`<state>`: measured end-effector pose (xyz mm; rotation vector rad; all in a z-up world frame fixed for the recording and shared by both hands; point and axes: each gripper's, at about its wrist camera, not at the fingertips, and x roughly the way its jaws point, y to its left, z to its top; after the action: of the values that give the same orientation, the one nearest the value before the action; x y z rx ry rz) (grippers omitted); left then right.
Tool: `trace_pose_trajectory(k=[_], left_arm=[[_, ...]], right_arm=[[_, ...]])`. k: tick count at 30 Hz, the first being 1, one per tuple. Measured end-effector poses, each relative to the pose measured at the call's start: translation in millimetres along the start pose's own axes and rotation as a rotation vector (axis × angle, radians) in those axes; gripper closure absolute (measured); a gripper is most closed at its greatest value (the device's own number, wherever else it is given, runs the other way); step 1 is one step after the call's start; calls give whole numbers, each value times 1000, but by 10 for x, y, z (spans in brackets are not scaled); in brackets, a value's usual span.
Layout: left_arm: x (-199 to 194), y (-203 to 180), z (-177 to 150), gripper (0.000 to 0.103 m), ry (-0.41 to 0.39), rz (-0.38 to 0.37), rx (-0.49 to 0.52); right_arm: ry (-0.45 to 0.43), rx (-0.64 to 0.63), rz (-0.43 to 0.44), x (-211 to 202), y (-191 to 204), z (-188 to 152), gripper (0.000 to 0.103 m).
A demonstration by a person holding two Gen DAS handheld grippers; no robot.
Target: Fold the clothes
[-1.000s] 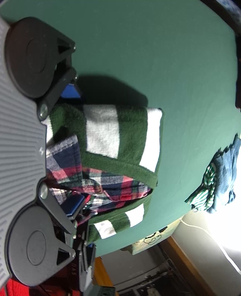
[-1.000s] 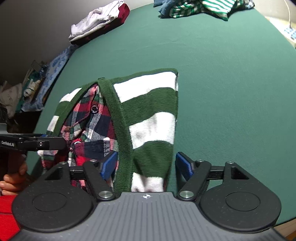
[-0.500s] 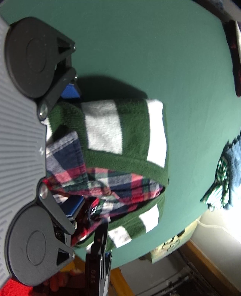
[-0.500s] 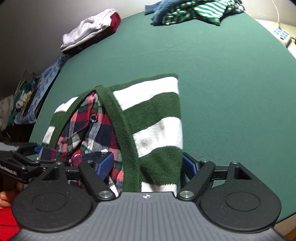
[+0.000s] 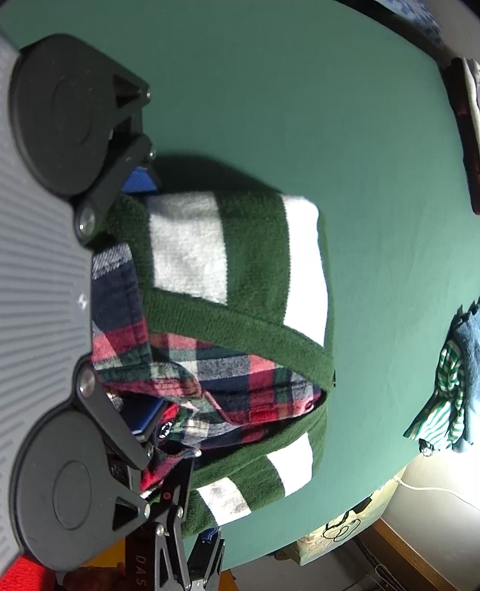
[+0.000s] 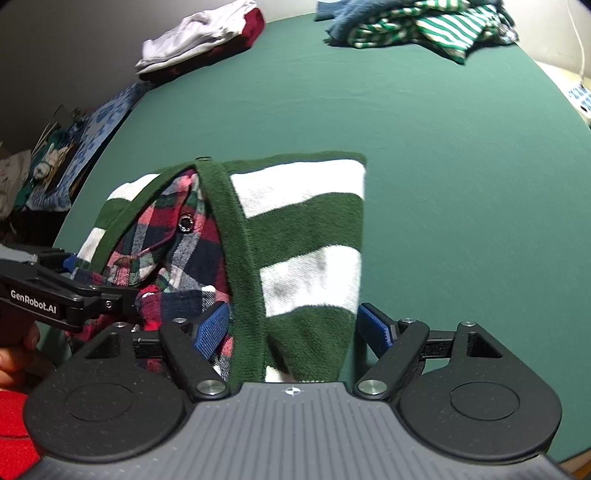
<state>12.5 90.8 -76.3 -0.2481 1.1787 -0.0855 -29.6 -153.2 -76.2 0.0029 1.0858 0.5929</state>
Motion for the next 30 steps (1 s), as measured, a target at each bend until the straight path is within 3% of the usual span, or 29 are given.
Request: trace_pose_trajectory(k=[21,30], left_arm=[[24,-55,20,0,12,10,17],[21,-55,31,3,1,-18,47]], right_arm=[[-3,-9,41,-15,-29,-19,24],[-30,-2,17,-23,-6,-51,39]])
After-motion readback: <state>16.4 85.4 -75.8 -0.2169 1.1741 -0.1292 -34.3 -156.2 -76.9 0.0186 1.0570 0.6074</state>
